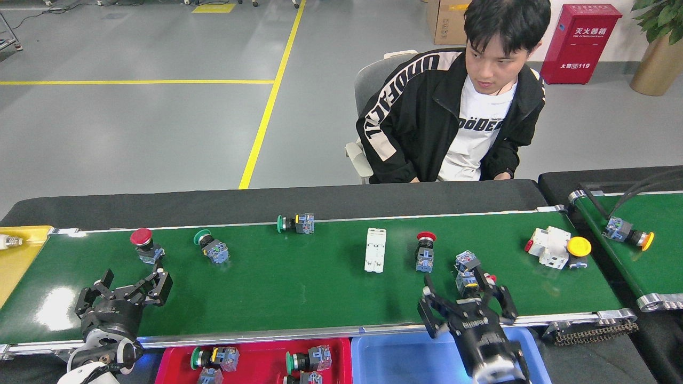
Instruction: Pick switch part from conveyor to tray
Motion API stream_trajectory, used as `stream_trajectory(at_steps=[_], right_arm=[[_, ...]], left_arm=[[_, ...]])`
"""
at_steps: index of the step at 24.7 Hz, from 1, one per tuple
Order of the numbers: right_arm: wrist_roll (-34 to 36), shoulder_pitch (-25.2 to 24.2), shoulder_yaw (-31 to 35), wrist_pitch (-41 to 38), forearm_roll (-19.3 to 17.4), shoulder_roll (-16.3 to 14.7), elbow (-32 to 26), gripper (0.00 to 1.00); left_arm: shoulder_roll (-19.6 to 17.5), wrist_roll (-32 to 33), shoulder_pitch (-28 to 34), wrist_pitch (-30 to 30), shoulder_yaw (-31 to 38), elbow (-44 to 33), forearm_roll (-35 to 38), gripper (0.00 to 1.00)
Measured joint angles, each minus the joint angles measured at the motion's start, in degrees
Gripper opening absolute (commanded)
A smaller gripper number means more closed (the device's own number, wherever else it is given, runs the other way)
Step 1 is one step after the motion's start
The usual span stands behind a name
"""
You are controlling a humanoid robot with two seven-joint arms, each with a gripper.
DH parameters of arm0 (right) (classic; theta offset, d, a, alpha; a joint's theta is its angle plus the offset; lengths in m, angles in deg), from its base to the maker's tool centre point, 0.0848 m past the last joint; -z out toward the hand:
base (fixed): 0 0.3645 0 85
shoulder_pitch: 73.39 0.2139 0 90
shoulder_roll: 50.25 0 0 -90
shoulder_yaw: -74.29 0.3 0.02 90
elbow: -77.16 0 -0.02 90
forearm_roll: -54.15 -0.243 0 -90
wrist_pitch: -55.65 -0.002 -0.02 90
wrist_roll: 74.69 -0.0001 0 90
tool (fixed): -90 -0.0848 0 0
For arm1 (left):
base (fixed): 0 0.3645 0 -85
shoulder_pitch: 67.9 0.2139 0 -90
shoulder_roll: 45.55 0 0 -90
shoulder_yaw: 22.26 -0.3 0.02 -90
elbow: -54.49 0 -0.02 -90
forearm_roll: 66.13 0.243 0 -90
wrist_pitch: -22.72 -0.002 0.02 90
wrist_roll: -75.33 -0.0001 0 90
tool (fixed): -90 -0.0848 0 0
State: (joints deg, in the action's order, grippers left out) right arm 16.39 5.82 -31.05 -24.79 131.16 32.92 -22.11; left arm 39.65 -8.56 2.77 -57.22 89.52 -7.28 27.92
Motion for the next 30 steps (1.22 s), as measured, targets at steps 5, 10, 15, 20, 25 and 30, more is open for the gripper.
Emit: stream_trajectory(at_steps=[5, 10, 15, 20, 25, 30], right_arm=[[1.59, -1.51, 0.05, 0.3, 0.25, 0.7, -0.96, 0.98], [0.82, 1.31, -0.92, 0.5, 4.67, 6.5, -0.37, 0.98], [-2.85, 6.69, -1.16, 2.33, 8.2, 10.87, 6.57, 0.98], [-5.62, 11.3, -2.18, 4.07, 8.28, 12.65, 12.49, 0.98], [-6.29, 17.34, -4.29, 5.35, 8.35, 14.83, 21.18, 0.98], [-6.33, 21.92, -4.84, 7.91, 8.1, 15.2, 25.63, 0.98]], left_arm=[[-2.64, -1.51, -6.27, -1.26, -0.71, 9.12, 0.04, 0.98], [-9.17, -4.09, -13.43, -4.06, -5.89, 24.25, -0.11, 0.46], [-10.62, -6.05, -16.06, -3.88, -6.59, 31.31, -0.24, 0.01], [-10.54, -6.23, -15.91, -3.19, -6.62, 30.44, -2.56, 0.0], [-9.81, -6.49, -9.8, -1.3, -6.7, 18.8, -5.69, 0.01], [-8.79, -4.17, 5.06, 2.91, -6.77, -4.22, -11.18, 0.03]])
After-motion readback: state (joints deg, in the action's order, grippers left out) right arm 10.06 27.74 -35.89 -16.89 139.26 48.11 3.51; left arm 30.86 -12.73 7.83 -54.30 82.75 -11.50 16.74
